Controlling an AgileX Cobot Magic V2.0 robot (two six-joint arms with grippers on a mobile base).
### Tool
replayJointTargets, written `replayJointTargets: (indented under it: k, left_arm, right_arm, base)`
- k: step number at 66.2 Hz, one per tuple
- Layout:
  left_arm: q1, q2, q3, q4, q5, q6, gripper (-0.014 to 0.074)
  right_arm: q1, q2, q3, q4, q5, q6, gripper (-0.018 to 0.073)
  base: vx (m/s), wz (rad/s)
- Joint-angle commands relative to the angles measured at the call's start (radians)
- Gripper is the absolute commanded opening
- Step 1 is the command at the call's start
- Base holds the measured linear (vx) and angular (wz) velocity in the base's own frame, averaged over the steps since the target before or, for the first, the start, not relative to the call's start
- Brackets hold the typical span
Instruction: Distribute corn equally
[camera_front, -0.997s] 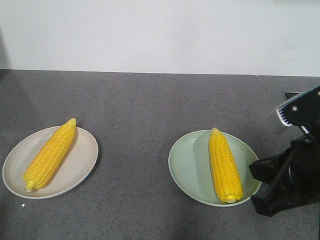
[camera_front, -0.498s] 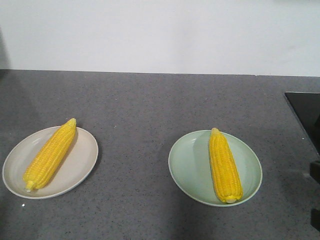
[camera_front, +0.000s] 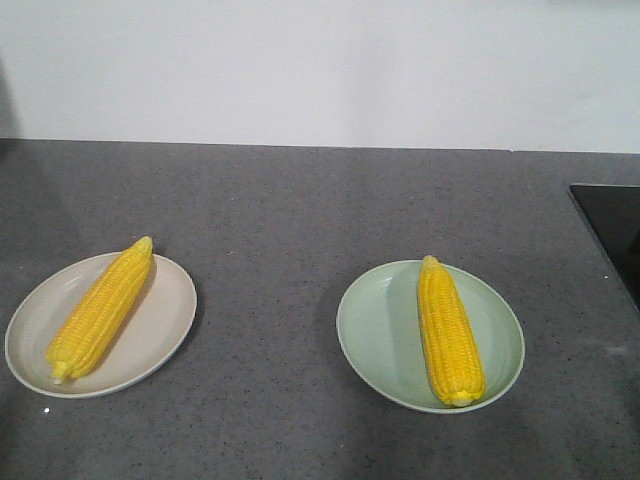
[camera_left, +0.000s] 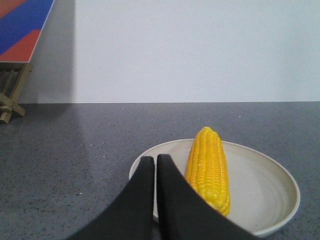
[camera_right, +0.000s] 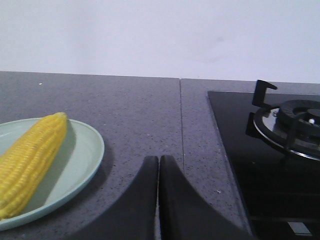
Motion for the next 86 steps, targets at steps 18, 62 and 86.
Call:
replayJointTargets:
  k: [18, 62, 86]
  left_arm:
    - [-0.004, -0.017, 0.015, -0.009, -0.075, -0.003, -0.0006]
    - [-0.004, -0.017, 0.015, -0.01, -0.075, -0.003, -0.0006]
    - [-0.004, -0.017, 0.015, -0.01, -0.075, -0.003, -0.0006]
  right_arm:
    - [-0.04, -0.05, 0.095, 0.047, -0.16, 0.026, -0.0011]
    - [-0.04, -0.049, 0.096, -0.163, -0.227, 0.203, -0.0011]
    - [-0.04, -0.049, 0.096, -0.186, -0.284, 0.234, -0.0011]
  base:
    - [0.0, 0.0]
    - [0.0, 0.0]
    - [0.0, 0.0]
